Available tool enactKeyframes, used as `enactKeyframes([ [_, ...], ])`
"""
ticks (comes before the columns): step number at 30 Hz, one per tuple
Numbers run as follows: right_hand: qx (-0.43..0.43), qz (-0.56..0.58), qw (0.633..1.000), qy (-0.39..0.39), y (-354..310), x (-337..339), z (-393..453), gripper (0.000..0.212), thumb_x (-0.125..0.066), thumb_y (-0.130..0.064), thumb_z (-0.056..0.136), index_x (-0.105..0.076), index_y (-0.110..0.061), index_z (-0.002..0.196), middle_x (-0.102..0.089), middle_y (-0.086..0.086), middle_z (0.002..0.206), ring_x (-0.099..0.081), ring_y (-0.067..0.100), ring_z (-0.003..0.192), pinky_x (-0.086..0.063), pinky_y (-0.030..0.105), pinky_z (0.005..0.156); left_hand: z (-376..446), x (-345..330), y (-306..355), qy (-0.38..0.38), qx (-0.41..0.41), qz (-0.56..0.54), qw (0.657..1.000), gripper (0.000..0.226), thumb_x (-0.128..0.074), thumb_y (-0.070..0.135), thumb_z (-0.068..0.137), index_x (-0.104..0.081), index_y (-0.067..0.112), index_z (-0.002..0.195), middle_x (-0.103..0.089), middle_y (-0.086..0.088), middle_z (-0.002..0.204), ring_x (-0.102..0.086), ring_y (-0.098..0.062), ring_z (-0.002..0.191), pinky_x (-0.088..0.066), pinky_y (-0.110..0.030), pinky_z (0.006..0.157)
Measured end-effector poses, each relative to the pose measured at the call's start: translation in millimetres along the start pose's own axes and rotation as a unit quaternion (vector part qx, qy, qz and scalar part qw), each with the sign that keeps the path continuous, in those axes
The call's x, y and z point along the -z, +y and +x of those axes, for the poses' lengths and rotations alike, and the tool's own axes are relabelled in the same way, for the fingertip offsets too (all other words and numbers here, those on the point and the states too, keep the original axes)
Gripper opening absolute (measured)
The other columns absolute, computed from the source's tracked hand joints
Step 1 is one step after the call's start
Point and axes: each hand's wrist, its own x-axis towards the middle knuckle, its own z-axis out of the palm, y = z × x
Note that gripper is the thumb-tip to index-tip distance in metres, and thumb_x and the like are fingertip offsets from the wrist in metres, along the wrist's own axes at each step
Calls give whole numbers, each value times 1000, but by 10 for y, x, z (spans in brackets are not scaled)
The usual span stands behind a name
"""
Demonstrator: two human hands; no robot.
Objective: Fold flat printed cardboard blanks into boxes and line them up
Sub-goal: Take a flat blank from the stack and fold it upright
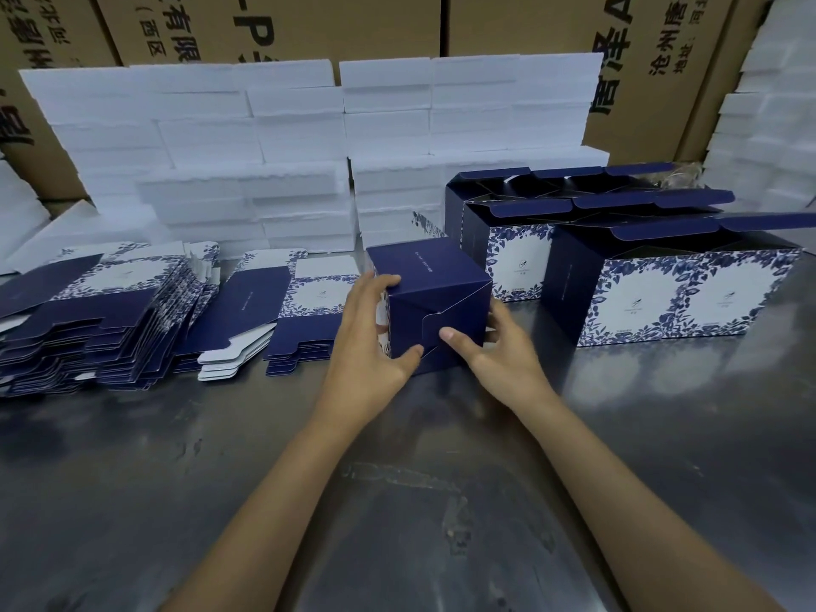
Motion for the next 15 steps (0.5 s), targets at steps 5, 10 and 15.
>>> enactKeyframes([
  [5,11,-48,997,60,11,-35,-11,35,-79,-35,87,-56,-30,112,-69,-16,106,-66,7,99,-58,40,90,-18,-20,24,-13,15,-26,999,76,-81,14,78,-39,51,129,-47,22,135,-53,3,112,-44,-4,79],
  [10,9,-92,992,85,9,-27,-21,36,-75,-44,88,-54,-29,113,-70,-10,111,-66,17,106,-55,41,89,-36,-42,55,-13,16,-21,1000,72,-77,14,79,-40,51,129,-45,22,137,-48,9,115,-42,-2,80],
  [15,2,-108,989,97,-8,-30,-24,38,-73,-45,89,-54,-26,115,-70,-6,115,-65,22,110,-54,46,91,-51,-60,71,-12,13,-18,1000,70,-76,14,79,-41,45,131,-43,23,137,-43,15,116,-37,2,81],
])
